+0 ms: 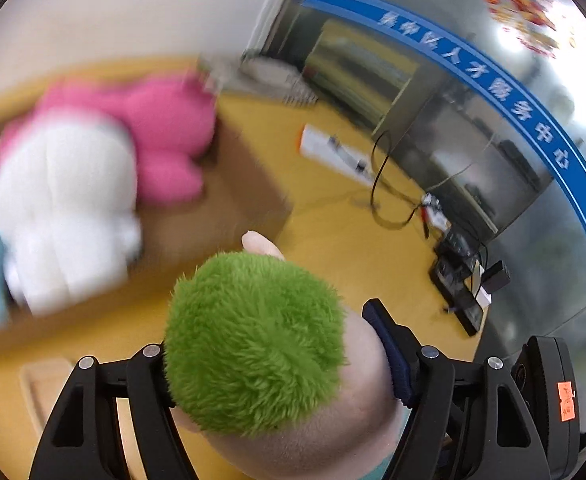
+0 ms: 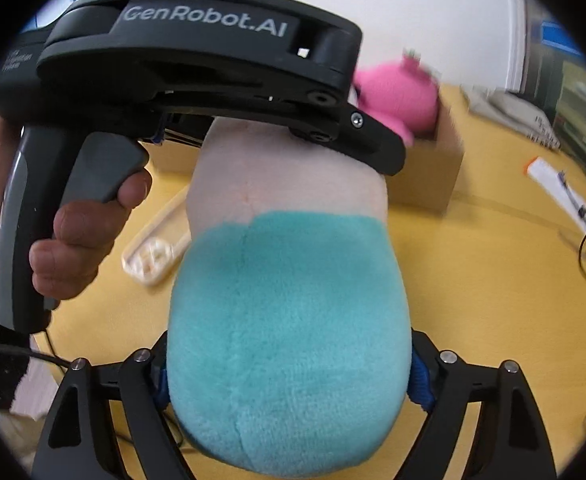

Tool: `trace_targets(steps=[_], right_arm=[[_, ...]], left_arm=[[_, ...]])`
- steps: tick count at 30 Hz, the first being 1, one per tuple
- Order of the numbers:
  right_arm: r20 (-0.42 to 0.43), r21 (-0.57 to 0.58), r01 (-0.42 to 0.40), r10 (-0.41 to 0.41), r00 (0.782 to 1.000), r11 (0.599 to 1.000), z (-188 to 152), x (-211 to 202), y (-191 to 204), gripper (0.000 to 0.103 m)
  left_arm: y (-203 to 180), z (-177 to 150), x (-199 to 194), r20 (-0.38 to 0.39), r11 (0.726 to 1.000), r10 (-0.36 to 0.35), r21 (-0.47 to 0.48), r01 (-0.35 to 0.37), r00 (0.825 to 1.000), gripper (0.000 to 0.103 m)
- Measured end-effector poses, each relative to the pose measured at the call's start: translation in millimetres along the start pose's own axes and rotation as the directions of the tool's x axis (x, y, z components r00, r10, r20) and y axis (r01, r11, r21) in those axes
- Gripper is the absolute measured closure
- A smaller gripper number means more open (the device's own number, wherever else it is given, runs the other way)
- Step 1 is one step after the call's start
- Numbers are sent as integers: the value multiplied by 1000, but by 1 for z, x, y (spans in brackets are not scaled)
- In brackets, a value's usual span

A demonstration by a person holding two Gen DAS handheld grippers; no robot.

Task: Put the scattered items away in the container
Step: 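Carry the pig plush into the box beside the pink bear's head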

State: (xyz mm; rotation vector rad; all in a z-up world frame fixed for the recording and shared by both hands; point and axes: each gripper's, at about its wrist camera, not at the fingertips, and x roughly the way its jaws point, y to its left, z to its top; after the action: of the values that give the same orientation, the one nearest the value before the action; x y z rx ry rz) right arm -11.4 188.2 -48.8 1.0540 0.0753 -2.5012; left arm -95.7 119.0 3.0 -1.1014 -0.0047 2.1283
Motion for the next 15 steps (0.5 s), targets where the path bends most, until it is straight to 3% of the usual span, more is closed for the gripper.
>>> trace_targets(steps=[5,8,12,15], right_arm=[[159,-6,13,-12,987,1000,68,-1,-24,18],[221,-3,12,-11,975,1000,113,13,-46,19],[192,114,25,-47,980,993,143,55,-95,21],[154,174,22,-49,987,985,144,82,-118,21]], left_arm=[[13,82,-12,121,995,34,88,-45,992,20],[40,122,-1,157,996,45,69,-57,987,14],[79,149,16,190,999,53,-12,-51,980,8],[99,153,38,183,998,46,-41,-39,982,8]])
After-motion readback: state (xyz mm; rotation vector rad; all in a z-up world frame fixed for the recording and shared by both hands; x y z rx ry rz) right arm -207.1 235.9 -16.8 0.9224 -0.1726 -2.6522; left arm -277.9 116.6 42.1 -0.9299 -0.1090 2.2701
